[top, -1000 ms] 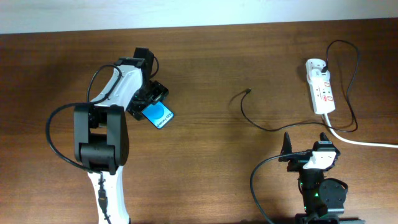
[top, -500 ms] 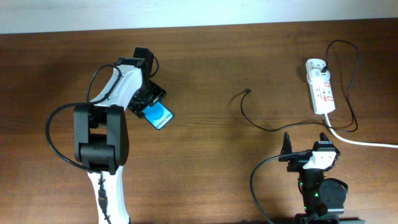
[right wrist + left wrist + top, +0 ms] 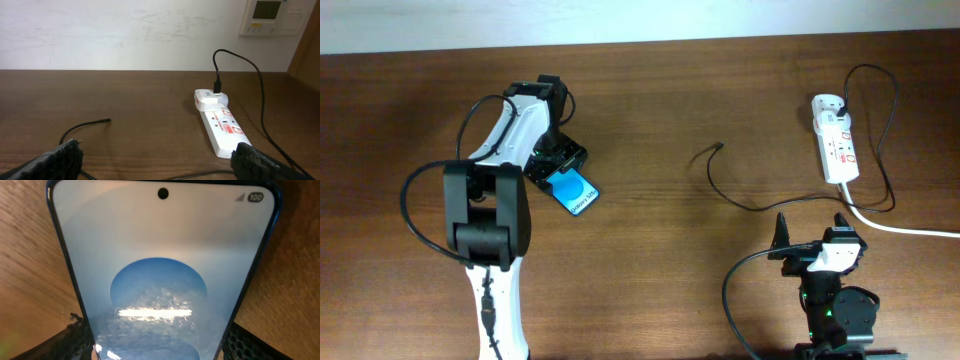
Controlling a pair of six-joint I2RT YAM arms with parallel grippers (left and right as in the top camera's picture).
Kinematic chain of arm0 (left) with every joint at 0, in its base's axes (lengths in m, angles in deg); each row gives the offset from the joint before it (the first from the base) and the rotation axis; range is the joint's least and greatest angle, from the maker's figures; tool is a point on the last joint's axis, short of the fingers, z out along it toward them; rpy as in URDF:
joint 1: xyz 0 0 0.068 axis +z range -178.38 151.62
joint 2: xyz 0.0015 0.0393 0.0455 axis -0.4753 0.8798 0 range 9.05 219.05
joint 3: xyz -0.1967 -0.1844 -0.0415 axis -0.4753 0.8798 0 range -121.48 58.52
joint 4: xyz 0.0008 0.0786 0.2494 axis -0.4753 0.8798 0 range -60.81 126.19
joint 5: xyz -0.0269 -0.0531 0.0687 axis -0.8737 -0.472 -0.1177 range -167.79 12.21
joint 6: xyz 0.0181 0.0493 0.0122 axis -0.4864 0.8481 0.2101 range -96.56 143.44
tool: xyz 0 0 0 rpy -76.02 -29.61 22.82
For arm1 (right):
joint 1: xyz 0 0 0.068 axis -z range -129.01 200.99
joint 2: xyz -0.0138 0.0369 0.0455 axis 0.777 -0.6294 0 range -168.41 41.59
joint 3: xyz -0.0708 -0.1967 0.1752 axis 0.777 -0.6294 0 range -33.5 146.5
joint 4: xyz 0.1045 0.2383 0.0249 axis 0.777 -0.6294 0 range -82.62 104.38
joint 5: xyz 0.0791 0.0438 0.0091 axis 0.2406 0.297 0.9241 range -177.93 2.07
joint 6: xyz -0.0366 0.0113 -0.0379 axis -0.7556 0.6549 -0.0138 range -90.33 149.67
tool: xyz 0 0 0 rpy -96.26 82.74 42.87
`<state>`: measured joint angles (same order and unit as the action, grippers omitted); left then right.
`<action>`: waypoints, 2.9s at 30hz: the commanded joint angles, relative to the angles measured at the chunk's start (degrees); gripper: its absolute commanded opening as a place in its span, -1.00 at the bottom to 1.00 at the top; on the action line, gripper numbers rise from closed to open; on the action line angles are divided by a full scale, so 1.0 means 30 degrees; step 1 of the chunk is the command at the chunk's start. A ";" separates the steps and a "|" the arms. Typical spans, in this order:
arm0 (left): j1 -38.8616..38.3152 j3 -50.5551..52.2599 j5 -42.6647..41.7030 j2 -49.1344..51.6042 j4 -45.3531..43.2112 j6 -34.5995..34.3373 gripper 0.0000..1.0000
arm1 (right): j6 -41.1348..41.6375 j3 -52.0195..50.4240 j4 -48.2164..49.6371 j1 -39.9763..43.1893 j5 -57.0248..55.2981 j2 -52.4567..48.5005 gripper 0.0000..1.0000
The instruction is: Plug charger to phone and switch on socket
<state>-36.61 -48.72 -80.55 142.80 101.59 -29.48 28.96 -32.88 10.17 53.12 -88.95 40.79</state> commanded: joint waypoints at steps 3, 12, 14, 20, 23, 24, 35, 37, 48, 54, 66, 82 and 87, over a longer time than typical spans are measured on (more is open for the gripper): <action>0.0044 -0.1027 -0.1632 0.0408 0.1093 0.0969 0.47 | -0.0124 -0.0102 -0.0109 -0.0066 -0.0240 0.0146 0.97; 0.0044 -0.1348 -0.6768 0.0408 0.2412 0.4284 0.45 | -0.0124 -0.0102 -0.0109 -0.0066 -0.0240 0.0146 0.97; 0.0044 -0.1348 -0.8677 0.0408 0.2834 0.5595 0.45 | -0.0124 -0.0102 -0.0109 -0.0066 -0.0240 0.0146 0.97; 0.0044 -0.1348 -1.2947 0.0408 0.4772 0.8670 0.45 | -0.0124 -0.0102 -0.0109 -0.0066 -0.0240 0.0146 0.97; 0.0022 -0.1348 -1.5336 0.0408 0.5610 0.9967 0.45 | -0.0124 -0.0102 -0.0109 -0.0066 -0.0240 0.0146 0.97; 0.0000 -0.1348 -1.5773 0.0408 0.5610 0.9974 0.44 | -0.0124 -0.0102 -0.0109 -0.0066 -0.0240 0.0146 0.97; -0.0423 -0.1348 -1.7041 0.0408 0.5705 1.0681 0.49 | 1.1373 -0.0102 0.0488 -0.0066 0.7854 0.0146 0.97; -0.0423 -0.1348 -1.7034 0.0408 0.5697 1.0673 0.49 | 1.6553 -0.0102 0.0539 -0.0066 1.0040 0.0146 0.97; -0.0423 -0.1348 -1.7034 0.0408 0.5705 1.0673 0.47 | 1.9322 -0.0095 0.2849 -0.0066 1.1125 0.0146 0.91; -0.0423 -0.1348 -1.7041 0.0408 0.5770 1.0673 0.46 | 1.6160 0.3490 -0.2047 -0.0066 0.9398 -0.2237 0.91; -0.0423 -0.1348 -1.7238 0.0408 0.5676 1.0673 0.46 | 1.6983 1.4943 -0.7082 -0.8313 0.7184 -1.7369 0.97; -0.0423 -0.1348 -1.7165 0.0408 0.5173 1.0673 0.46 | 2.1420 1.4943 0.2113 -1.3843 0.0189 -2.7736 0.97; -0.0423 -0.1348 -1.7165 0.0408 0.5173 1.0673 0.47 | 2.1420 1.4943 0.3293 -1.4972 -0.1909 -2.7736 0.92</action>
<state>-37.81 -51.65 -130.08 143.63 116.94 1.42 92.83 11.45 19.20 8.82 -90.04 -42.29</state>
